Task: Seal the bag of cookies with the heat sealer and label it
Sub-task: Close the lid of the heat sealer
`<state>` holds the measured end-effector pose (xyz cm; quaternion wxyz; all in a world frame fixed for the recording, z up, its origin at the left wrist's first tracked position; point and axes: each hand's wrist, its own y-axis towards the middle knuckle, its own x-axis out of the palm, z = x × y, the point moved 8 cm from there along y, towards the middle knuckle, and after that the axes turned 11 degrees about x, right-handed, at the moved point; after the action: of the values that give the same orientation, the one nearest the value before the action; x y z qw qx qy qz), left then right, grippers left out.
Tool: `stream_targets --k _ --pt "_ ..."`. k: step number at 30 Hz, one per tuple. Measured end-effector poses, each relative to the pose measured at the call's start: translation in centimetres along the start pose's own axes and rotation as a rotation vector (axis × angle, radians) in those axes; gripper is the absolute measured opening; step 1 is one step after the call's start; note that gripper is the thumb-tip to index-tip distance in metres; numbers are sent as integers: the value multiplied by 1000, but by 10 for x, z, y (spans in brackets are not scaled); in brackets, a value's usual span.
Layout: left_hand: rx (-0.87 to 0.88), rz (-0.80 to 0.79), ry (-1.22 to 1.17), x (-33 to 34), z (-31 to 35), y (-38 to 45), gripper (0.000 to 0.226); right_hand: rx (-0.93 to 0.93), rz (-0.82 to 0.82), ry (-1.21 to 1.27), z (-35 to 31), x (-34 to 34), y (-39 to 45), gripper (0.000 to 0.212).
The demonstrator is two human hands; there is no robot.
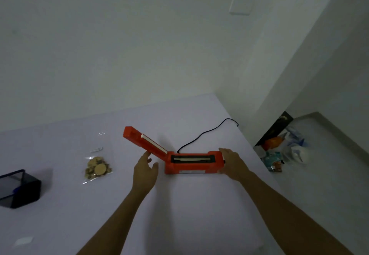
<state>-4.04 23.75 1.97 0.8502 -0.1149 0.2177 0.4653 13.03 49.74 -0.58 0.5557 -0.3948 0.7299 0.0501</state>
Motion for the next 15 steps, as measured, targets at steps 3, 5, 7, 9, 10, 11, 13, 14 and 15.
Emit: stream_targets --k 3,5,7,9,10,11,13,14,15 --pt "-26 47 -33 10 -1 1 49 -31 10 61 10 0 12 60" --pt "-40 89 -45 13 -2 0 46 -53 13 89 17 3 19 62" --pt "-57 117 -74 17 -2 -1 46 -67 -13 111 25 9 28 67" --pt "-67 144 -94 21 0 2 47 -88 -27 117 27 13 39 73" --pt "-67 164 -95 21 1 5 48 -103 -28 126 24 14 46 74" --pt "-66 186 -98 20 2 9 49 -112 -29 132 20 13 53 75" --pt "-63 223 -111 18 1 19 50 -136 -29 141 4 10 67 79" --pt "-56 237 -115 17 1 24 50 -148 -32 147 -4 10 74 79" --pt "-41 245 -109 17 2 30 48 -158 -38 148 -13 9 80 80"
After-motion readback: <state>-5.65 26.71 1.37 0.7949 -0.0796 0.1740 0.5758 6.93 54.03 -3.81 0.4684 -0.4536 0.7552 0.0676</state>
